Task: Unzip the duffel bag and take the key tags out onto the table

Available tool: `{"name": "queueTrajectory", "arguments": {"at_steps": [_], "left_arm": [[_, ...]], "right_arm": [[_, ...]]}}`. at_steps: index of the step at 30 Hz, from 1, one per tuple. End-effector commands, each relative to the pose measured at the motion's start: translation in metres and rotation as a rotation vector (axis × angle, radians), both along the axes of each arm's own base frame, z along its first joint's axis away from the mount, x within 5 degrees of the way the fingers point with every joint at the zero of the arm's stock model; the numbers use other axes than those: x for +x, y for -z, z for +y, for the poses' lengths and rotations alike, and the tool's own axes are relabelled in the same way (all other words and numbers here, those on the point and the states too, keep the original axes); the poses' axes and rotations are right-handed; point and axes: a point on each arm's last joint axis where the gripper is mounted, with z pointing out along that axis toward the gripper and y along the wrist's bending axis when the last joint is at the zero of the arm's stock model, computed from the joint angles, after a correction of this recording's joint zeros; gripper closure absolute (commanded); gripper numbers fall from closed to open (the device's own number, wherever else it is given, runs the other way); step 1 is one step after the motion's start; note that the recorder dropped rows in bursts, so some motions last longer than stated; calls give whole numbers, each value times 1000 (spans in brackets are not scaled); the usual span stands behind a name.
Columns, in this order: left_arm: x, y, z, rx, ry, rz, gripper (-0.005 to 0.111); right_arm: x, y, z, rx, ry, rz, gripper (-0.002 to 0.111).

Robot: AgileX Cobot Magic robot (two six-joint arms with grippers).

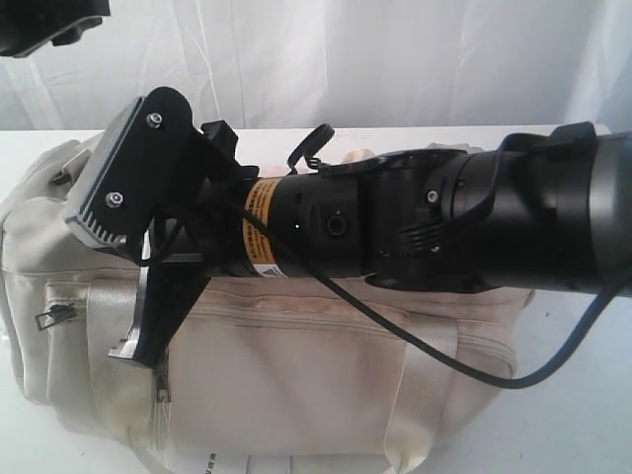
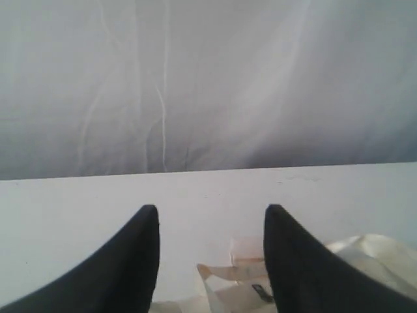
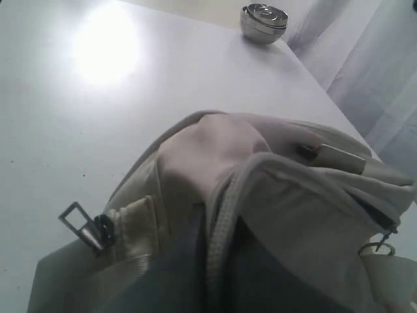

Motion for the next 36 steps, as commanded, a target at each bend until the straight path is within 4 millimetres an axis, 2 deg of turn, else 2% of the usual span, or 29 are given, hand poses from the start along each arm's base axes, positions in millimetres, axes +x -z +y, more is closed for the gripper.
{"name": "queueTrajectory", "arguments": {"at_steps": [1, 6, 9, 12, 15, 18, 21, 23, 26, 28, 30, 33, 36], "left_arm": [[-55, -35, 7, 55, 82, 5, 54], [-134, -75, 22, 92, 144, -104, 58], [-174, -85, 30, 102, 173, -137, 58], [-211, -79, 35, 119, 219, -112, 58], [-239, -58, 38, 128, 272, -58, 58], [-257, -37, 40, 115, 293, -40, 63], [-270, -16, 42, 99, 308, -29, 80], [-278, -2, 43, 97, 321, -6, 90], [-288, 21, 42, 111, 357, 70, 105], [-295, 32, 42, 116, 383, 106, 107], [-300, 38, 43, 122, 397, 126, 107], [-305, 47, 44, 135, 407, 136, 107], [-304, 55, 44, 165, 418, 138, 107]], "right_arm": [[-6, -21, -1, 95, -35, 10, 108], [-6, -21, -1, 95, -35, 10, 108], [-6, -21, -1, 99, -30, 24, 106], [-6, -21, -1, 103, -25, 43, 97], [-5, -22, -1, 125, -8, 75, 81], [-5, -28, -1, 197, -3, 140, 60], [-6, -39, -4, 258, 13, 178, 47], [-5, -45, -10, 237, 62, 162, 47], [4, -45, -27, 62, 216, 33, 47], [8, -44, -40, -63, 337, -38, 47], [8, -48, -49, -94, 407, -34, 47], [-4, -57, -48, -53, 374, -14, 47], [-21, -56, -39, -60, 325, -8, 47]]}}
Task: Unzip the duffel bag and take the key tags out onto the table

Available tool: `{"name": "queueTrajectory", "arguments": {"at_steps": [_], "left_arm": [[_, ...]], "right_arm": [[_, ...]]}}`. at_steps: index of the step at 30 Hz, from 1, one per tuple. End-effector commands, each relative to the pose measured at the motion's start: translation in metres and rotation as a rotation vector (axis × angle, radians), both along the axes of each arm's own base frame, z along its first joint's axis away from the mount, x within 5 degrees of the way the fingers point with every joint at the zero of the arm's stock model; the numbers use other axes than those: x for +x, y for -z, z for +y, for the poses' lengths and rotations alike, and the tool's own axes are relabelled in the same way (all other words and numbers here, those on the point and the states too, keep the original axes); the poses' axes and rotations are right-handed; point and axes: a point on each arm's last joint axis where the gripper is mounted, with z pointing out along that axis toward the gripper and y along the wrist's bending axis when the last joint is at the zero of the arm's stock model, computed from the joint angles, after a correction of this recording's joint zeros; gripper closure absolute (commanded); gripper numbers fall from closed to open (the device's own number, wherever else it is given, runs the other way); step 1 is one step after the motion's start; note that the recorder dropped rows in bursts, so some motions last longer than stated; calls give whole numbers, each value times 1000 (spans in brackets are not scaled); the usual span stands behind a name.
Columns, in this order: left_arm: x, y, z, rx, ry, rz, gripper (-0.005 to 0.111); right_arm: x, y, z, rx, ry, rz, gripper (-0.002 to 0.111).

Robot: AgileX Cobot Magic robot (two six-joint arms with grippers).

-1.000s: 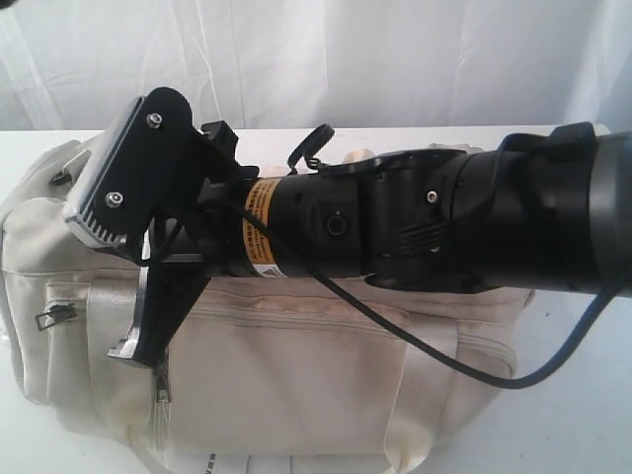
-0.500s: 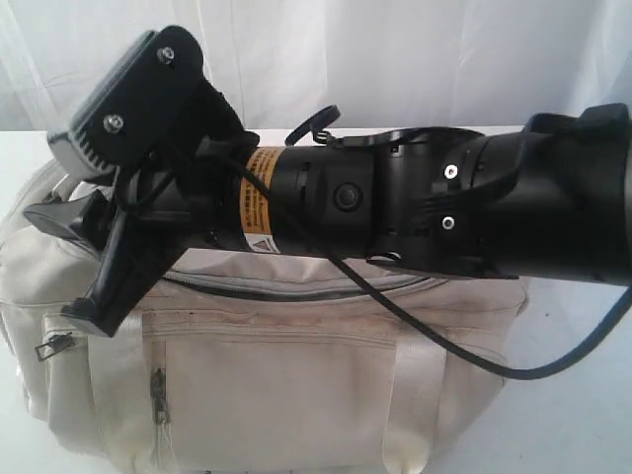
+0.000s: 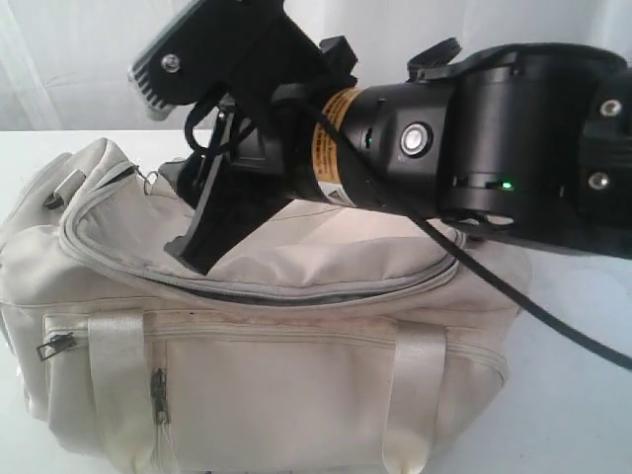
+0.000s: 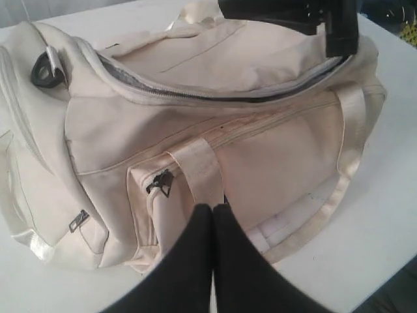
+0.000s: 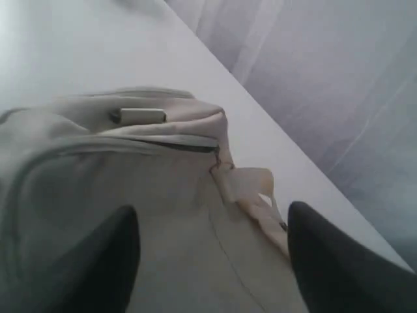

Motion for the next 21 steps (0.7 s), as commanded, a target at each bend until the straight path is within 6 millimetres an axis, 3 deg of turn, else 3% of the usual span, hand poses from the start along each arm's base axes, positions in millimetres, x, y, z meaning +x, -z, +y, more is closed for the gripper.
{"name": "queueTrajectory", "arguments": {"at_steps": [1, 8, 15, 21], "left_arm": [[-1, 13, -1, 27, 29, 12, 107], [3, 26, -2, 35, 25, 48, 107], [5, 36, -2, 42, 27, 77, 107], [5, 40, -2, 47, 26, 77, 107]], "right_arm": [[-23, 0, 9, -14, -47, 18, 47], [-62, 27, 25, -237, -119, 35, 48], [-63, 45, 36, -282, -127, 57, 65], [-66, 42, 40, -233, -170, 47, 73]]}}
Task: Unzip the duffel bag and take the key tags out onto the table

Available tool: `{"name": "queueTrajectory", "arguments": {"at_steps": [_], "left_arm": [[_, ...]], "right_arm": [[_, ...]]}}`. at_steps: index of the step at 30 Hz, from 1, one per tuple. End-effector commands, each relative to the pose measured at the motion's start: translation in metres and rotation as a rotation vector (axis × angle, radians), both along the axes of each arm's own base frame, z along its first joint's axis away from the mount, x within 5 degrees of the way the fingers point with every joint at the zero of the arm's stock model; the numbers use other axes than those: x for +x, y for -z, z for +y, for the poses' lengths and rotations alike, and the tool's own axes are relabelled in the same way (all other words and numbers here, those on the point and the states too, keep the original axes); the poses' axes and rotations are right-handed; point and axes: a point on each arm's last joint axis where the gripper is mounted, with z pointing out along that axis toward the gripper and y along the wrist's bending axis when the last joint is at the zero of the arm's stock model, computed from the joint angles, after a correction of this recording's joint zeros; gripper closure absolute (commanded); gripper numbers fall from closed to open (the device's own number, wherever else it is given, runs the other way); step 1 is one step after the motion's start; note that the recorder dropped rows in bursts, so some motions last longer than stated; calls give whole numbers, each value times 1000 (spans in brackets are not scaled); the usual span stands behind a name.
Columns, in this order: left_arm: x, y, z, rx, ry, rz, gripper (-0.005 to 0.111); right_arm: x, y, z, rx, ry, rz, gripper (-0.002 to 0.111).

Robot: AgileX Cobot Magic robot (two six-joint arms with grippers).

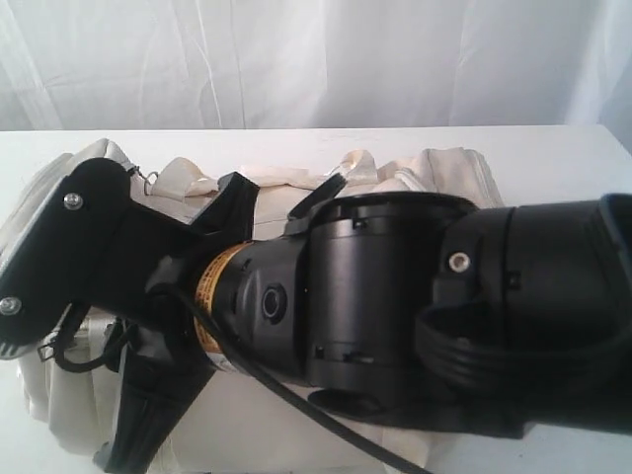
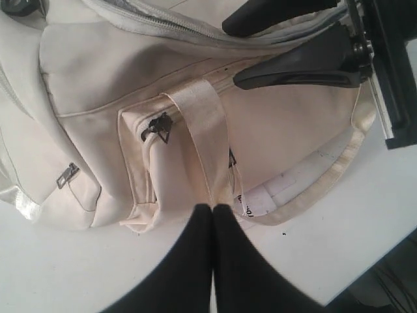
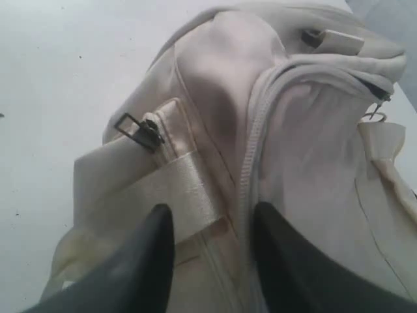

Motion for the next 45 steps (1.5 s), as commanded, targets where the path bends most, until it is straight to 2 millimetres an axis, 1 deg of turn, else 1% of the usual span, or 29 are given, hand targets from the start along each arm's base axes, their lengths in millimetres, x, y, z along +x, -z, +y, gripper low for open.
{"name": "queueTrajectory", "arguments": {"at_steps": [1, 6, 9, 14, 16, 25, 30, 38, 45], "left_arm": [[-2, 2, 0, 0, 11, -2, 107], [-2, 2, 0, 1, 12, -3, 107], [-2, 2, 0, 1, 12, -3, 107], [-2, 2, 0, 1, 12, -3, 107], [-2, 2, 0, 1, 12, -3, 107], [-2, 2, 0, 1, 12, -3, 107], [-2, 2, 0, 1, 12, -3, 107], [-2, 2, 0, 1, 12, -3, 107], [-2, 2, 0, 1, 12, -3, 107]], "right_arm": [[-2, -4, 3, 39, -37, -8, 73], [2, 0, 0, -19, -11, -42, 73], [2, 0, -1, -23, 0, -40, 74], [3, 0, 0, -30, -11, -71, 87], [4, -1, 0, -27, -10, -80, 91], [7, -5, 0, 31, 57, -71, 103], [11, -3, -4, 2, 113, -70, 108], [10, -5, -2, 22, 94, -68, 108], [13, -19, 1, 38, 99, -124, 108]]}}
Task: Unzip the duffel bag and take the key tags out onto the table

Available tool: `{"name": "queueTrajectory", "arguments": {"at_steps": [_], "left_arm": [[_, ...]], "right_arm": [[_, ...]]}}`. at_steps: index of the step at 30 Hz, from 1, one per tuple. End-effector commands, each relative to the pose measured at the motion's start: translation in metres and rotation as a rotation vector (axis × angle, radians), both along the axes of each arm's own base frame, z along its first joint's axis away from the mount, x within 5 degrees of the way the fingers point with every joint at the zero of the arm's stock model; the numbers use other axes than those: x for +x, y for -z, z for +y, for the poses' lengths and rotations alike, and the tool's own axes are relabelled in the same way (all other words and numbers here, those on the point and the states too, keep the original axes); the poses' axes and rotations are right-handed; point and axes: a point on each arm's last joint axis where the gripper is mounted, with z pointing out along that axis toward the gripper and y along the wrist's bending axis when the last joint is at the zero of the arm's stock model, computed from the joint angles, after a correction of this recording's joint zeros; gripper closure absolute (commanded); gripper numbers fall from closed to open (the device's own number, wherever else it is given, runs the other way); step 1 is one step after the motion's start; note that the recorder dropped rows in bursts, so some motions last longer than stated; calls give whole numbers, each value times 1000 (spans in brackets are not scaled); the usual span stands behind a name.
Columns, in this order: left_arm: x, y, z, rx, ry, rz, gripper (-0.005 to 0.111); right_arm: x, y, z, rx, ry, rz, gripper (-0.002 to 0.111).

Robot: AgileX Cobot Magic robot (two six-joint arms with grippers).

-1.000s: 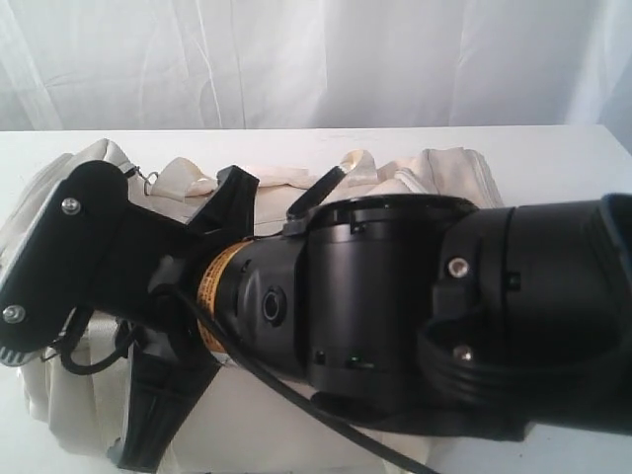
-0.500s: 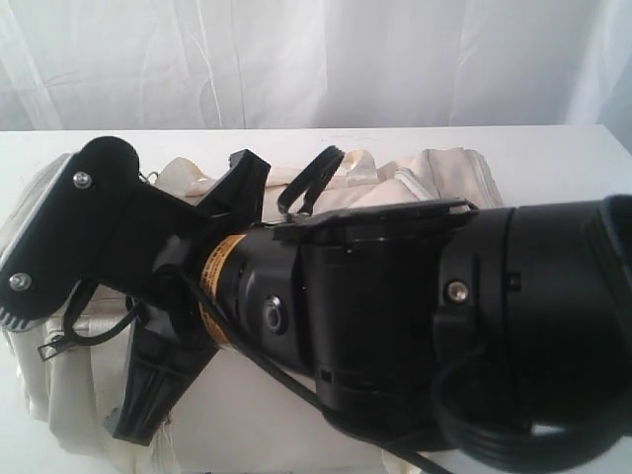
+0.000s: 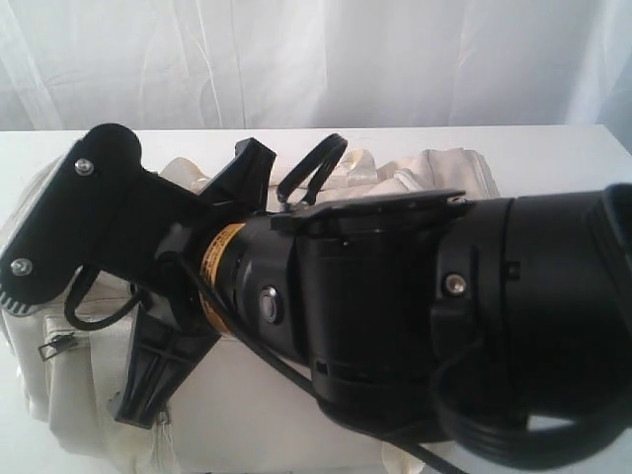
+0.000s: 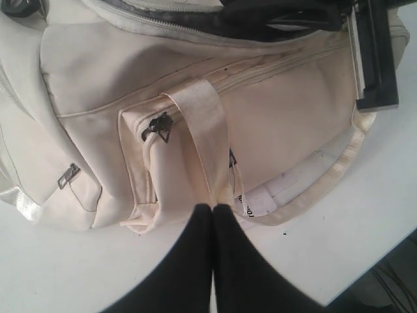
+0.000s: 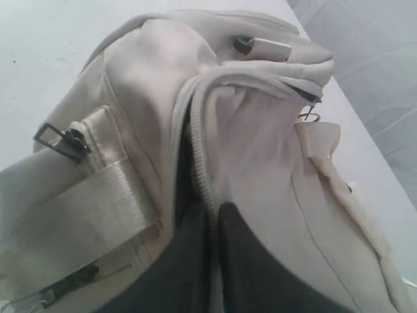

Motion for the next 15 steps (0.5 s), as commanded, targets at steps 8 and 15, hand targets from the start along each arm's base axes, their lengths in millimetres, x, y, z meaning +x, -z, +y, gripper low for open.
{"name": "queueTrajectory", "arguments": {"at_steps": [8, 15], "left_arm": [[-1, 2, -1, -3, 10, 2, 107], [-1, 2, -1, -3, 10, 2, 107]], "right_arm": [[11, -20, 0, -29, 42, -177, 108], [44, -33, -11, 97, 200, -253, 108]]}}
